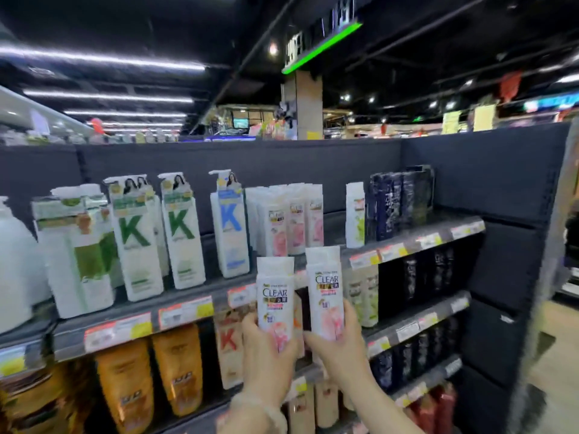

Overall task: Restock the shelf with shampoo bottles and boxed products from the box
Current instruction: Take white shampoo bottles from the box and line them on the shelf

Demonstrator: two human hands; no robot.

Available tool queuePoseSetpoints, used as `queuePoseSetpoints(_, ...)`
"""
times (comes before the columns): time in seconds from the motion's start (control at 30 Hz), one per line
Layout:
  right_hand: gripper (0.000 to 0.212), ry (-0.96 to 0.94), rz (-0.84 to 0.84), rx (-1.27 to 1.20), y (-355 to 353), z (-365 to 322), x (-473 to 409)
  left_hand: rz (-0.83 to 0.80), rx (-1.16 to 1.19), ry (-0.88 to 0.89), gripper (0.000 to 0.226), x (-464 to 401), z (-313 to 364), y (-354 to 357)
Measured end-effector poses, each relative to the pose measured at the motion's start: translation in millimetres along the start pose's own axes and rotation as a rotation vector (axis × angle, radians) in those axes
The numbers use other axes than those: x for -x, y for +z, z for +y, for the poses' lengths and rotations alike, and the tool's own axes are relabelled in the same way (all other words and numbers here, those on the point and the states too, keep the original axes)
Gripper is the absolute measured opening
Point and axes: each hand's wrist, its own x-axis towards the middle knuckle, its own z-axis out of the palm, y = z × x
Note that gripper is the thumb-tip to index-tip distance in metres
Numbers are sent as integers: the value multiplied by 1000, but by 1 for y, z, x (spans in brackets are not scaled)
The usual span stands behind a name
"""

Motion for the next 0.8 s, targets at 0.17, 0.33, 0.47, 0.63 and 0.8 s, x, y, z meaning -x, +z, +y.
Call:
queuePoseSetpoints(0.17,60,-28,-86,25,-63,7,-84,47,56,6,61,-30,38,78)
queuePoseSetpoints(0.33,63,-79,-149,-12,-74,10,-147,165,72,-16,53,-59,62,114)
queuePoseSetpoints(0.47,80,-119,-222,-25,-56,2,-185,272,100,-20,51,-92,73,121)
queuePoseSetpoints(0.63,76,-159,-230,-69,-35,-7,-225,316,135,51,54,-138,78,136)
queuePoseSetpoints(0.8,69,-183,-193,-99,-23,-4,-258,397,93,103,55,-166,77,158)
